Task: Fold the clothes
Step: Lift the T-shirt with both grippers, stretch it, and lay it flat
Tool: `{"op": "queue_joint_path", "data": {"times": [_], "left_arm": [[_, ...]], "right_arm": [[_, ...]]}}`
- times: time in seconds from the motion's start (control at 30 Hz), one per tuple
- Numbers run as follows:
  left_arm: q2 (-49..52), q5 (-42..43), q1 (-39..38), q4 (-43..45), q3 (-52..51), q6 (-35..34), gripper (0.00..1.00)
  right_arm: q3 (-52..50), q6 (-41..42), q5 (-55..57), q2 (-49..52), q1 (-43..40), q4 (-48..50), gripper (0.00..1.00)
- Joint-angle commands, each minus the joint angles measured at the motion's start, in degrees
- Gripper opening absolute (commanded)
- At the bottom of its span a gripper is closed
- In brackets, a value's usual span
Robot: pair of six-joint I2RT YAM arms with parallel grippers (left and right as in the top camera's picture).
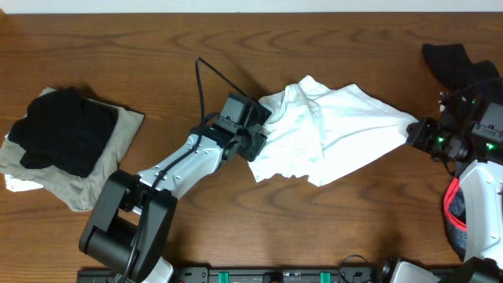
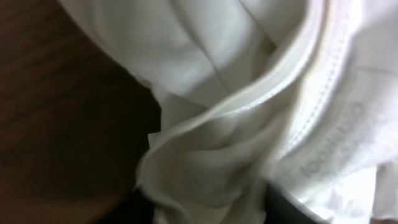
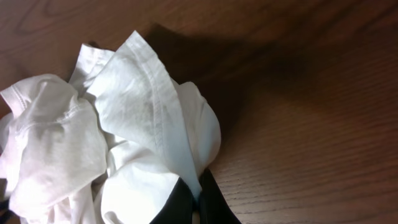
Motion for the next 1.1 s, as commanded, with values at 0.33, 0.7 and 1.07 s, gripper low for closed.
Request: {"op": "queue_joint_path", "data": {"times": [0.33, 0.7, 1.07], "left_arm": [[-23.3, 0.2, 0.1, -5.9, 0.0, -2.7, 0.06], [-55.5, -8.7, 8.7, -14.5, 0.0, -7.2, 0.06], [-60.9, -8.7, 15.6, -15.9, 0.0, -10.2, 0.06]], "right_arm": [[1.5, 0.3, 0.2, -1.4, 1.3, -0.8, 0.01], [16.6, 0.7, 3.9, -12.8, -1.6, -13.8, 0.01], [22.8, 2.2, 7.6, -17.7, -2.5, -18.4, 0.01]]}}
